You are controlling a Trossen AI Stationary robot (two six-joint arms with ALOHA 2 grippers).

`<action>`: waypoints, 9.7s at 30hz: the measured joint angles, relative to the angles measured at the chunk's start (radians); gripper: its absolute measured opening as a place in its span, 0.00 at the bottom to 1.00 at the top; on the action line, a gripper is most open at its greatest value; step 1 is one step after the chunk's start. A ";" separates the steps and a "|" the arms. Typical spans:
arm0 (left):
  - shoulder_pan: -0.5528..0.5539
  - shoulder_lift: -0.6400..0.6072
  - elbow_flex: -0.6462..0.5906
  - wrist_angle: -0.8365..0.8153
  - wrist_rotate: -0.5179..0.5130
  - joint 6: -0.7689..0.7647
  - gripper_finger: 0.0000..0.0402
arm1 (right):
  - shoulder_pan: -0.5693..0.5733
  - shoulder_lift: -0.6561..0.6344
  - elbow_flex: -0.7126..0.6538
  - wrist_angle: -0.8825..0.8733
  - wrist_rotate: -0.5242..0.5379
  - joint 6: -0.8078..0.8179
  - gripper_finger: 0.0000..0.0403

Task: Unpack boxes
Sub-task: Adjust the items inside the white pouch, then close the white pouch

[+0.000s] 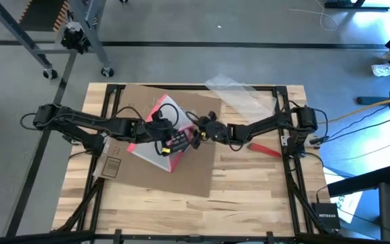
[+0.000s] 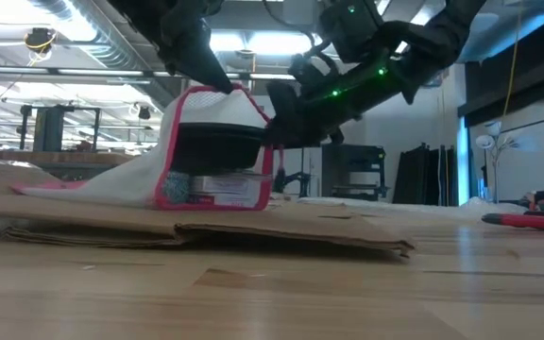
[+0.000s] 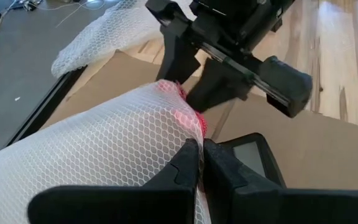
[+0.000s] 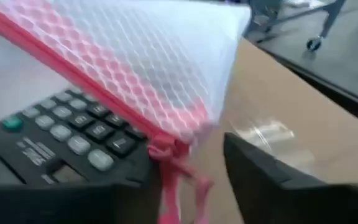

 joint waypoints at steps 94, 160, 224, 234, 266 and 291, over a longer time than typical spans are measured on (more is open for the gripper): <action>-0.618 -0.078 -0.190 -0.393 -0.156 -0.633 0.00 | 0.365 -0.093 0.086 -0.608 -0.248 0.603 0.35; -0.593 -0.025 -0.192 -0.156 -0.207 -0.488 0.00 | 0.335 0.375 0.410 -0.312 0.439 0.331 0.00; -0.695 -0.029 -0.191 -0.510 -0.362 -0.879 0.00 | 0.063 -0.074 -0.229 0.155 -0.083 -1.254 0.33; -0.695 -0.029 -0.192 -0.497 -0.361 -0.953 0.00 | 0.072 -0.074 -0.212 0.141 -0.122 -1.272 0.31; -0.522 0.108 0.049 0.036 -0.419 -0.544 0.23 | 0.167 -0.093 -0.033 -0.303 0.107 -0.858 0.01; -0.159 0.605 0.048 0.678 -0.304 -0.308 0.23 | 0.181 -0.093 0.015 -0.388 -0.013 -0.694 0.00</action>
